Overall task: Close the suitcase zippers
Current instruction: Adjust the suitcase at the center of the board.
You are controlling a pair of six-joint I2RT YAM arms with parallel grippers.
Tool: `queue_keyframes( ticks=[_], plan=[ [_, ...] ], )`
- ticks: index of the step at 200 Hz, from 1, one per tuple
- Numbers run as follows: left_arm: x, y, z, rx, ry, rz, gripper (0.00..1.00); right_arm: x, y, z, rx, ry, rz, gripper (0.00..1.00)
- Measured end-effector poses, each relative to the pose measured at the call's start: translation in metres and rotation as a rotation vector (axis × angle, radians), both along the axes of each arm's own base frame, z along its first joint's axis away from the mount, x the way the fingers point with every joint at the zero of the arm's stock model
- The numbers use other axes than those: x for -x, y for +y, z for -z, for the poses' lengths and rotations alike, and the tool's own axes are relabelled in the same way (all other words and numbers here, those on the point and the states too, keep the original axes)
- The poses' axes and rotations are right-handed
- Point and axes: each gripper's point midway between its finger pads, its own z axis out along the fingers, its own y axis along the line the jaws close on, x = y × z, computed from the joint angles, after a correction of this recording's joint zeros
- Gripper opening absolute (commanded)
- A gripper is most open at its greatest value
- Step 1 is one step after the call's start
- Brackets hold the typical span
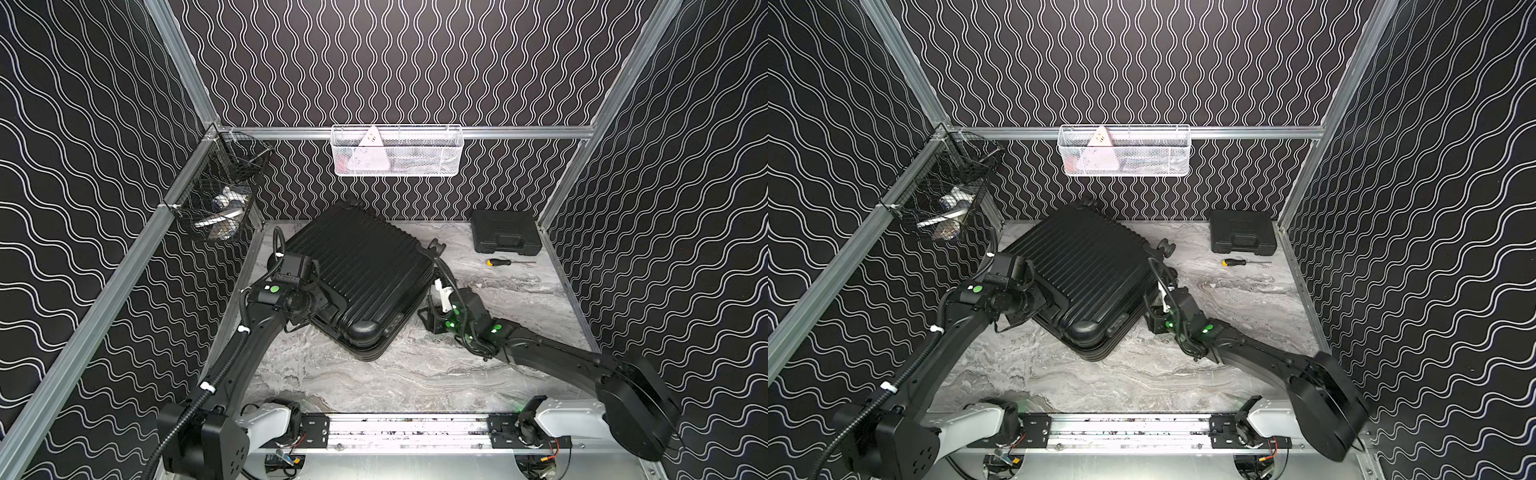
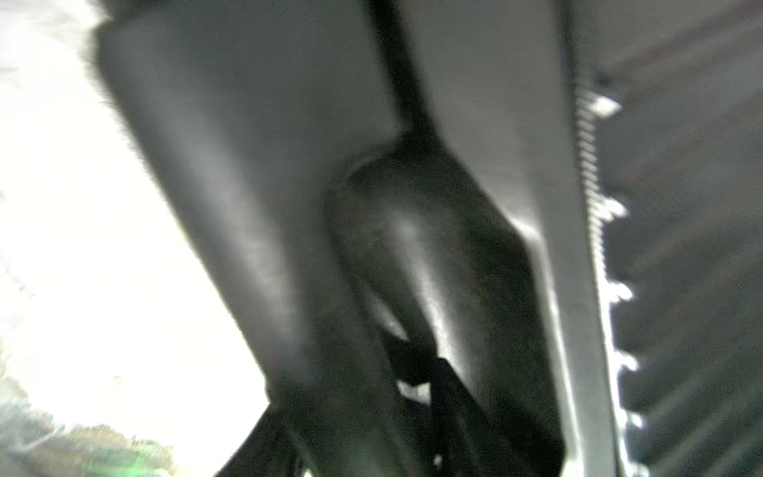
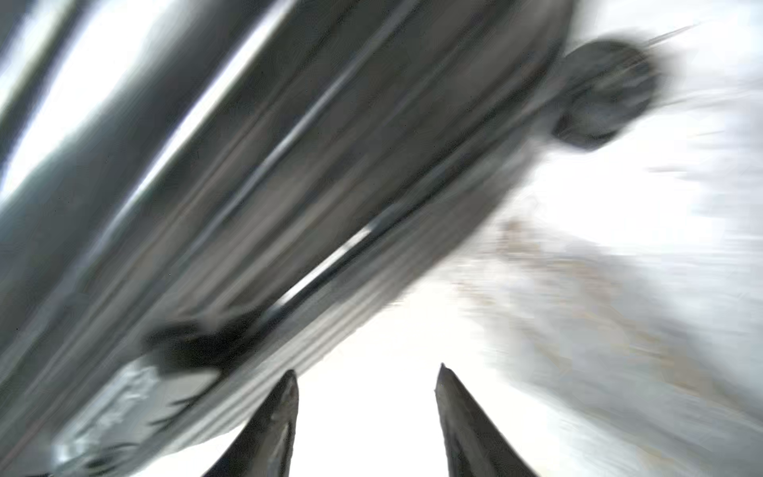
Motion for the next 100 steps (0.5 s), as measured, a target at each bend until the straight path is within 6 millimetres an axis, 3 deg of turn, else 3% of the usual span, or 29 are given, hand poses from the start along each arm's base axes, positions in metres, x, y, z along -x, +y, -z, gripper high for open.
queue_keyframes(
  ticks=[23,36,71,100],
  plan=[
    [-0.015,0.01,-0.003,-0.077,0.02,0.028,0.3,-0.004,-0.045,-0.006,0.041,-0.041,0.096,0.61],
    [-0.026,0.016,-0.004,-0.123,0.023,0.051,0.29,0.0,-0.061,-0.008,0.054,-0.055,0.12,0.61],
    [-0.047,0.035,-0.008,-0.219,-0.004,0.119,0.31,0.017,-0.072,-0.005,0.061,-0.076,0.096,0.63],
    [-0.066,0.049,-0.008,-0.277,-0.041,0.192,0.3,0.032,-0.077,0.012,0.067,-0.061,0.066,0.63]
  ],
)
